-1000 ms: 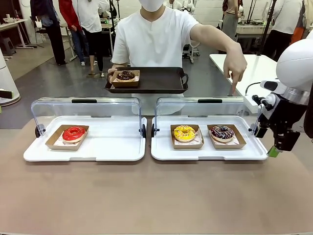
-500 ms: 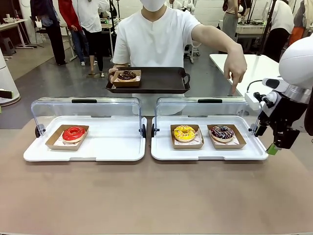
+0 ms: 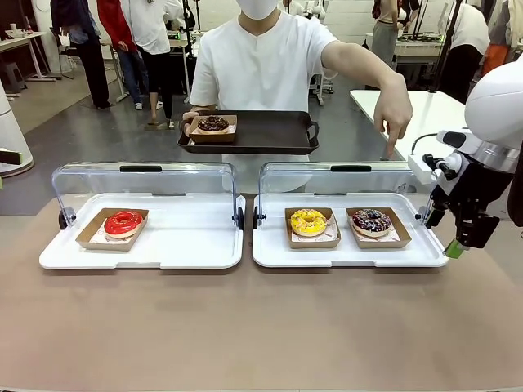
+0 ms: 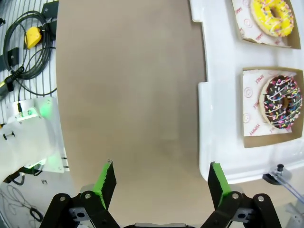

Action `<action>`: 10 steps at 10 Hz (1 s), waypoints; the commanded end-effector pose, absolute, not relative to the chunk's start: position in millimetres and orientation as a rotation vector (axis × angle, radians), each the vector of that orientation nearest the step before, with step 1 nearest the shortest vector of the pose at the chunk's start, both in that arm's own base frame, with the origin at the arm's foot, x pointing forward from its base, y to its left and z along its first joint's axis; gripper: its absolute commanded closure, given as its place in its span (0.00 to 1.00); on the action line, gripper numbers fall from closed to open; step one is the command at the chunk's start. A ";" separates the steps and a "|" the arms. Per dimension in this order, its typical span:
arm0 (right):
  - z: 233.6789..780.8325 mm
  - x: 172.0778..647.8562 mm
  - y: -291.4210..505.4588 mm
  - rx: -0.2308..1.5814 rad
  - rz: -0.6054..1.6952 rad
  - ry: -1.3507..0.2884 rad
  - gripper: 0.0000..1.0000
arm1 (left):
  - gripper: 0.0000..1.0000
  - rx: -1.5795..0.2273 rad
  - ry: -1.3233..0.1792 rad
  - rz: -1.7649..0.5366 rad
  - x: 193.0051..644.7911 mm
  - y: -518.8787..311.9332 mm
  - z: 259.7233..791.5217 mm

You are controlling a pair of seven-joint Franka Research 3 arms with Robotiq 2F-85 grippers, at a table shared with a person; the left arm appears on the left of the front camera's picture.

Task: Provide the desired donut to the person.
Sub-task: Pick up and lift the Paper togo box containing the Donut pointed at by the person.

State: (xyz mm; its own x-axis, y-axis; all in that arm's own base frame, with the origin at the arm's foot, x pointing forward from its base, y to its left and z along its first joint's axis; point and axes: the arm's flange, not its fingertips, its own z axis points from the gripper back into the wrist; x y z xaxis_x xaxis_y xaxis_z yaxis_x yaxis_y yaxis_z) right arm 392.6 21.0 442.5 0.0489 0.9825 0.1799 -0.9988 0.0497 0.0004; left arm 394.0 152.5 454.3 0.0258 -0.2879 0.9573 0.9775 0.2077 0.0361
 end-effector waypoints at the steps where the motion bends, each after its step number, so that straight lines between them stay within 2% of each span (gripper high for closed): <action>1: 428.0 421.8 24.3 0.096 1.498 -0.186 0.00 | 0.00 -0.843 -1.101 -1.182 392.6 153.9 454.8; 5: 396.1 447.4 32.9 0.044 1.536 -0.224 0.00 | 0.00 -0.843 -1.101 -1.182 392.6 153.9 454.8; 10: 379.0 481.3 32.3 0.062 1.503 -0.242 0.00 | 0.00 -0.843 -1.101 -1.182 392.6 153.9 454.8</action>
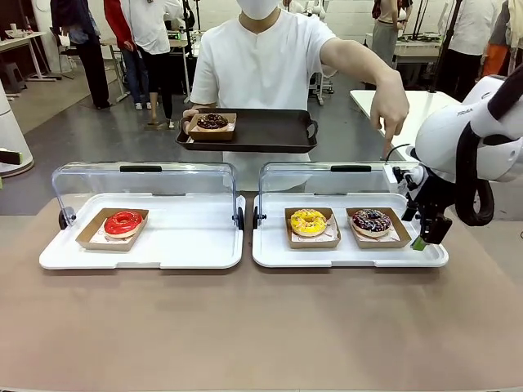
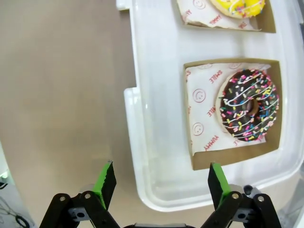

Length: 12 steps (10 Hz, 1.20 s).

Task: Provide the desired donut to the person.
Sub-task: Pick up and lift the Paper togo box containing the Donut pointed at by the person.

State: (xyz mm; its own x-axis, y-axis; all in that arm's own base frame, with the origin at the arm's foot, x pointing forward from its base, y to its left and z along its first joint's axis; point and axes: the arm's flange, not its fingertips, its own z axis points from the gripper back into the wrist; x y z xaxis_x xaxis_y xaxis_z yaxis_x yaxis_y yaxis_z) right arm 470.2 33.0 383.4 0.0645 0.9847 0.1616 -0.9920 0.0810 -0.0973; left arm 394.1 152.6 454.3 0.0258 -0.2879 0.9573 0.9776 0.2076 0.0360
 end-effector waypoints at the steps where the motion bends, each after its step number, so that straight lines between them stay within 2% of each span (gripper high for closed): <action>1: 376.3 484.0 33.3 0.072 1.501 -0.239 0.00 | 0.00 -0.843 -1.101 -1.182 392.6 153.9 454.8; 9: 378.9 481.1 37.1 0.064 1.478 -0.212 0.00 | 0.00 -0.843 -1.101 -1.182 392.6 153.9 454.8; 12: 361.6 494.6 31.5 0.062 1.456 -0.178 0.00 | 0.00 -0.843 -1.101 -1.182 392.6 153.9 454.8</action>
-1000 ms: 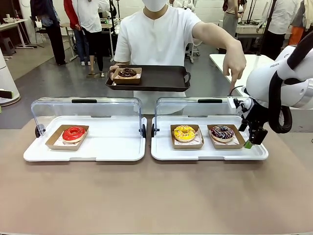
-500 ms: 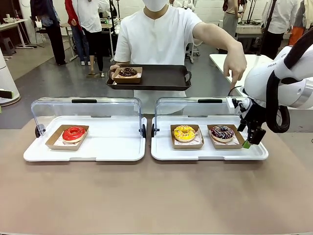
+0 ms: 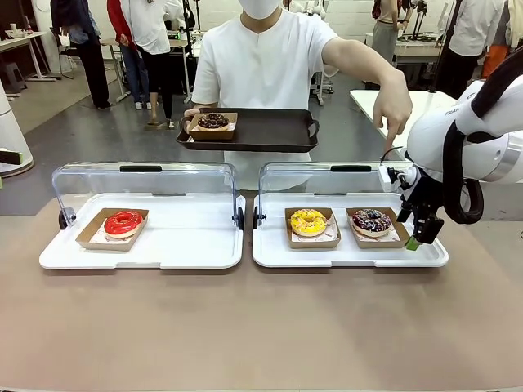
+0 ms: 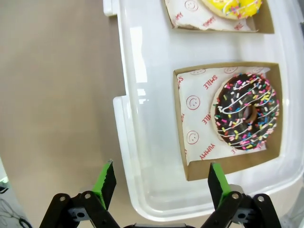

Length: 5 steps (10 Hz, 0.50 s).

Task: Provide the desired donut to the person.
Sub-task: Pick up and lift the Paper togo box containing the Donut pointed at by the person.

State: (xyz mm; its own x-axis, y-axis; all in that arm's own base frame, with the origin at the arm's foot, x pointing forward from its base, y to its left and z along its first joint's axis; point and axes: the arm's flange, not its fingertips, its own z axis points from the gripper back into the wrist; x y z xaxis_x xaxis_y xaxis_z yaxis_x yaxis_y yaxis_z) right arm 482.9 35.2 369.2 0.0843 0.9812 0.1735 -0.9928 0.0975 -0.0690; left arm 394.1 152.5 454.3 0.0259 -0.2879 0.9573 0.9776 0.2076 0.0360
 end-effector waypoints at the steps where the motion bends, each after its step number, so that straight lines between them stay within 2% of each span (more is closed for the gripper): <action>1: 356.3 499.0 28.9 0.069 1.449 -0.172 0.00 | 0.00 -0.843 -1.101 -1.182 392.6 153.9 454.8; 5: 347.5 513.8 28.2 0.098 1.433 -0.194 0.00 | 0.00 -0.843 -1.101 -1.182 392.6 153.9 454.8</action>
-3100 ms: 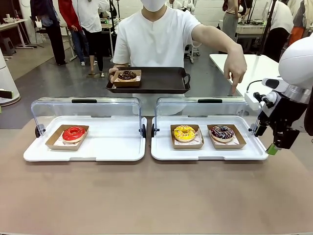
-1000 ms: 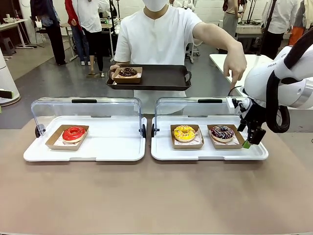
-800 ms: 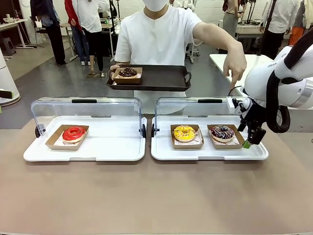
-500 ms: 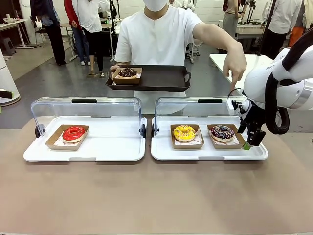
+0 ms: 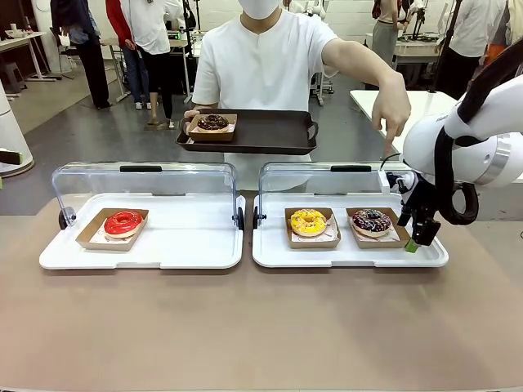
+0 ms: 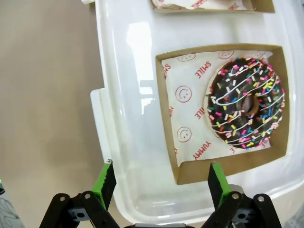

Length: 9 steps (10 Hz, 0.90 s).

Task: Provide the desired donut to the person.
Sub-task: Pick up and lift the Paper togo box containing the Donut pointed at by the person.

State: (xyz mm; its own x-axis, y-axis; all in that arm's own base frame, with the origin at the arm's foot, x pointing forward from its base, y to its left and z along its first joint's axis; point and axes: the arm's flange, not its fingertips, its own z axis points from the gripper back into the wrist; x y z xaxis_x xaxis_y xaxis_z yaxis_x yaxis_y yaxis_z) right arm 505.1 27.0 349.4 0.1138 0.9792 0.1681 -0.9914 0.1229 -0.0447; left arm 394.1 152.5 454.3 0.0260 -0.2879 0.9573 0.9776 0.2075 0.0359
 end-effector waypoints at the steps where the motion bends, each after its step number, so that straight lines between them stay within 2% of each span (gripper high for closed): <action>1: 345.5 518.4 27.8 0.097 1.428 -0.194 0.00 | 0.00 -0.843 -1.101 -1.182 392.6 153.9 454.8; 9: 322.6 534.8 32.9 0.112 1.404 -0.126 0.00 | 0.00 -0.843 -1.101 -1.182 392.6 153.9 454.8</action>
State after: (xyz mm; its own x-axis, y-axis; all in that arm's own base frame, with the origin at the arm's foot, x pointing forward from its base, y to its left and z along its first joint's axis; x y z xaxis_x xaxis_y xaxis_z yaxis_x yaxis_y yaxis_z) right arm 528.6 31.3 324.9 0.1444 0.9748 0.1702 -0.9891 0.1474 -0.0052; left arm 394.1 152.5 454.2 0.0260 -0.2879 0.9573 0.9776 0.2075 0.0359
